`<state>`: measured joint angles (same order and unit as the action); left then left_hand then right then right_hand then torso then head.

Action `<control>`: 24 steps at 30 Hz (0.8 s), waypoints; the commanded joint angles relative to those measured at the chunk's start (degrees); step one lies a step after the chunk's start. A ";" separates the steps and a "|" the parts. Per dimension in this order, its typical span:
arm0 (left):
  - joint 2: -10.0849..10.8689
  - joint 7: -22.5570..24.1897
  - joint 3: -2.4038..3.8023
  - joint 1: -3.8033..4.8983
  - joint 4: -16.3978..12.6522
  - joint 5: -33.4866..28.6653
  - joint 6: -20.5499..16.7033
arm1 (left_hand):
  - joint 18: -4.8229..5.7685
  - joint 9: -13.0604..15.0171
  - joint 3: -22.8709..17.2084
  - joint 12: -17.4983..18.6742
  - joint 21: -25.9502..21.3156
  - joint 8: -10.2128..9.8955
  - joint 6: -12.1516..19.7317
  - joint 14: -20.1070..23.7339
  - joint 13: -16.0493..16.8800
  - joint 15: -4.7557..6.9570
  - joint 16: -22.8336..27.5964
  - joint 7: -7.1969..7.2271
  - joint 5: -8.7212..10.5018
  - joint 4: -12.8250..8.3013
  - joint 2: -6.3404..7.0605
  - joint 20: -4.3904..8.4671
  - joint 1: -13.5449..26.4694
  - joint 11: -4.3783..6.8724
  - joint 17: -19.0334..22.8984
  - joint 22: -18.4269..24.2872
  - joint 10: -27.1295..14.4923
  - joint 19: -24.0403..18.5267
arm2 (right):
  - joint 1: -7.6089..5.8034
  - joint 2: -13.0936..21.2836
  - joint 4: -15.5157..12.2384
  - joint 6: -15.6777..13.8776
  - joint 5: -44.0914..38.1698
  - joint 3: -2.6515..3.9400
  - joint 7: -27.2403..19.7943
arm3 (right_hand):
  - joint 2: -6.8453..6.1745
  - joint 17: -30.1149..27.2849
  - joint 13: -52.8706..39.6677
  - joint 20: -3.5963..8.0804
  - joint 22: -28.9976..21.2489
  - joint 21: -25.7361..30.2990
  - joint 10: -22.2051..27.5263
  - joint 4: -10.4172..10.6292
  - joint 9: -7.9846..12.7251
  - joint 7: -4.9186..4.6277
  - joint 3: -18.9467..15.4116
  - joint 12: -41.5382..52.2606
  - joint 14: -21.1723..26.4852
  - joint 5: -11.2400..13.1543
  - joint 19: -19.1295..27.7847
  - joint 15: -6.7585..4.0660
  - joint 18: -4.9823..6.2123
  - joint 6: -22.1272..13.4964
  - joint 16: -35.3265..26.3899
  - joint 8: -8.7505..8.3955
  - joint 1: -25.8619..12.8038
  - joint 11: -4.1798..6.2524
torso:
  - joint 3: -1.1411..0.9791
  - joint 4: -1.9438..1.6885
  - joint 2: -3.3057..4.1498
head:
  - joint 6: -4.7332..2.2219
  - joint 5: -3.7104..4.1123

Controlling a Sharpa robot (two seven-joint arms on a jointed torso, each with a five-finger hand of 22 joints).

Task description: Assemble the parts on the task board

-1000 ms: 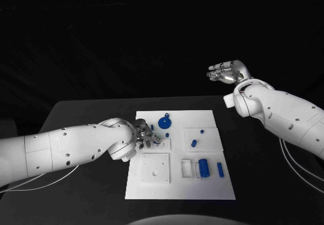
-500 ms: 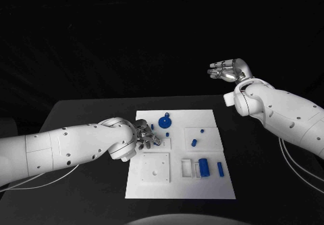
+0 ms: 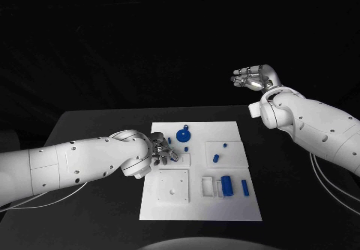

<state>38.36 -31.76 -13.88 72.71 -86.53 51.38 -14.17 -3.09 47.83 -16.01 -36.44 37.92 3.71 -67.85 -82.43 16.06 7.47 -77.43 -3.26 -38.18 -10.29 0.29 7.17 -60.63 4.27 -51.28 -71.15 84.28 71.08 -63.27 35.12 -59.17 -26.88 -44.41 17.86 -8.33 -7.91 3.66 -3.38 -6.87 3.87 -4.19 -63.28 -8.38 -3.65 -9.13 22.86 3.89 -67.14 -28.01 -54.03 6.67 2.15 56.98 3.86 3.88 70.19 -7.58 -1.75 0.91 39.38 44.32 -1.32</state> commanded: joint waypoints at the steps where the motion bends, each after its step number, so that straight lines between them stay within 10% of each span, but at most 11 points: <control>1: -0.13 -0.55 -0.03 -0.10 0.09 1.10 0.56 | -0.43 8.54 -0.07 -0.25 -0.42 0.10 -10.11 -0.24 -0.08 -0.03 0.22 5.83 0.64 0.24 -1.55 0.02 -1.25 0.67 0.09 -0.17 2.54 0.39 | -0.03 -0.08 -0.16 0.32 0.15 0.03 -0.79 | 0.03 -0.08 0.06 0.00 -0.09 0.09 0.13 -0.08 0.05 -0.06 -0.37 -0.25 0.46 -0.33 0.31 0.04 0.43 -0.29 -0.24 -0.32 -0.44 -0.18 | -0.02 0.02 0.01 | 0.08 0.00; 24: -0.42 -1.49 -0.03 -0.13 0.24 1.64 3.50 | -0.19 8.00 0.66 -0.37 -1.80 0.13 -10.52 -0.25 0.15 -0.14 0.04 5.91 5.08 0.91 -2.94 -0.02 -1.61 0.59 0.27 -1.48 2.54 0.85 | -0.02 -0.13 -0.47 1.04 0.04 0.02 -0.60 | -0.10 -0.08 0.06 -0.08 -0.09 0.10 0.23 -0.44 0.03 -0.06 0.32 -0.26 0.71 -2.47 0.58 0.12 0.41 0.08 -0.24 -0.31 -0.64 -0.21 | -0.02 0.02 0.01 | 0.26 -0.04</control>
<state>38.07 -32.60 -13.82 72.71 -86.24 52.77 -12.86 -3.09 47.83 -15.35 -36.49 36.37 3.50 -67.86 -82.50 16.14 7.37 -77.43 -3.26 -33.26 -9.63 -0.51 7.17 -60.78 4.26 -50.98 -72.60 84.29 71.48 -63.27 35.05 -59.52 -26.69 -44.34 17.85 -8.37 -7.91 3.66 -3.39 -7.07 3.87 -4.19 -63.28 -8.54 -3.66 -9.11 23.03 3.89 -66.94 -30.18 -53.83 6.86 2.15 56.99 3.86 3.88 70.20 -7.58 -1.76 0.91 39.39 44.52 -1.40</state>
